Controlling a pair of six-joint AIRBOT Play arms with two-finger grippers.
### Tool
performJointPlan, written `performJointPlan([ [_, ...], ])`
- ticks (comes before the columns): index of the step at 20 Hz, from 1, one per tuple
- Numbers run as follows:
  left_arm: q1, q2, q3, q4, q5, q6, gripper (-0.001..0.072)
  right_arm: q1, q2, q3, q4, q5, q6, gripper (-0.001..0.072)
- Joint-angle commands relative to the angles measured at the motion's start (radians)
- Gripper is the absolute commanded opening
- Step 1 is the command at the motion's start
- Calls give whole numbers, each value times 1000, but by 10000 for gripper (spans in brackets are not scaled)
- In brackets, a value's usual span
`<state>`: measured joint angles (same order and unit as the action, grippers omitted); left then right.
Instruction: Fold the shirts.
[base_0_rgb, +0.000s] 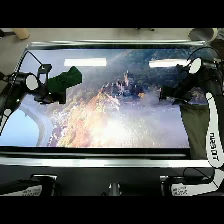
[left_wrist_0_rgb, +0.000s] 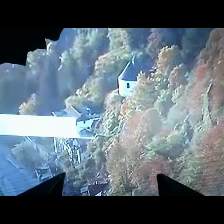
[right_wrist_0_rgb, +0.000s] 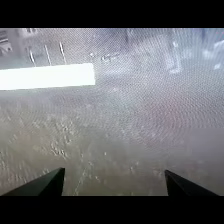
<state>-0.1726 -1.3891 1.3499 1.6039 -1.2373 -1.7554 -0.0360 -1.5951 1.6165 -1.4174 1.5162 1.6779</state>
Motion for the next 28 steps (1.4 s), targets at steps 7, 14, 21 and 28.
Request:
performJointPlan([
  [7, 1, 0, 0, 0, 0, 0, 715, 0, 0, 1, 0, 0, 0, 686],
  [14, -1, -2, -1, 0, 64, -4, 716, 0, 0, 1, 0, 0, 0, 686],
  [21, -3, -7, -1, -6, 480, 6, 717, 0, -1, 1, 4, -84, 31, 685],
  [28, 126, -216, 234, -127, 373, 42, 720, 1, -1, 0, 4, -152, 30, 684],
])
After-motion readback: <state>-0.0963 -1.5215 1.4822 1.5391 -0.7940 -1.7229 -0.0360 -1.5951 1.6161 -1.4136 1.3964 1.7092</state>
